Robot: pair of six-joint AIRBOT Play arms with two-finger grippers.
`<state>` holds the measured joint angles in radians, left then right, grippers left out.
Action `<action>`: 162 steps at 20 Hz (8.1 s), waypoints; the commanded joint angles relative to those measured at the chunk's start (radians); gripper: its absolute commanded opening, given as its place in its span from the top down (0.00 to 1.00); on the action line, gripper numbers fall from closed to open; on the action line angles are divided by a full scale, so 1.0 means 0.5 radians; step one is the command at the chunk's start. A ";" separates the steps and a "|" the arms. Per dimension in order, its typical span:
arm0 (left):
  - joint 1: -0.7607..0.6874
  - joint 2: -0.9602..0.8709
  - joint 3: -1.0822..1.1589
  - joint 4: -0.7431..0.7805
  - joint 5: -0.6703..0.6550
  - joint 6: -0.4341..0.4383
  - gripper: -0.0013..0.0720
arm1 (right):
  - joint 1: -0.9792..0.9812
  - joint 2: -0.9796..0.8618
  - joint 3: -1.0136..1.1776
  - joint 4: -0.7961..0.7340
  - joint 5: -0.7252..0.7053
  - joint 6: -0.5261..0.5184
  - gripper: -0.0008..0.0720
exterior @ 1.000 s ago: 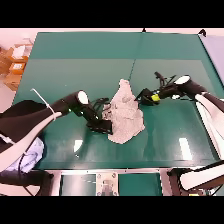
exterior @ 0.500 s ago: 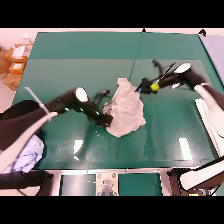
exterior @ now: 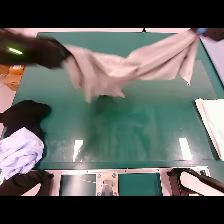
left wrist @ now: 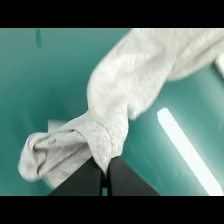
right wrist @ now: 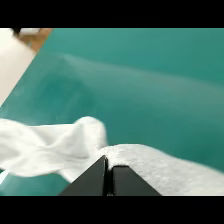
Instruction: Fold the shirts.
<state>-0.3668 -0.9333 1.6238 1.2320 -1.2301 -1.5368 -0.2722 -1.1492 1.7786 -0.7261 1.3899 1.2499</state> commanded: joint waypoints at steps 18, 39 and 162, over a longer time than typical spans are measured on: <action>0.200 -0.141 -1.556 0.555 0.620 -0.115 0.96 | 0.333 -0.034 -2.266 -0.254 -1.093 -0.065 0.97; 0.247 -0.349 -1.544 0.559 0.694 0.002 0.95 | 0.031 -0.188 -2.481 -0.125 -0.713 -0.115 0.44; 1.248 -1.656 -0.950 -0.684 -0.294 0.929 0.95 | -0.837 -0.542 -2.391 -0.576 -0.138 -0.221 0.44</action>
<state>0.2569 -1.7603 1.1481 0.8845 -1.3586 -1.0794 -0.7414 -1.3811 0.5892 -0.9939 1.3502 1.1484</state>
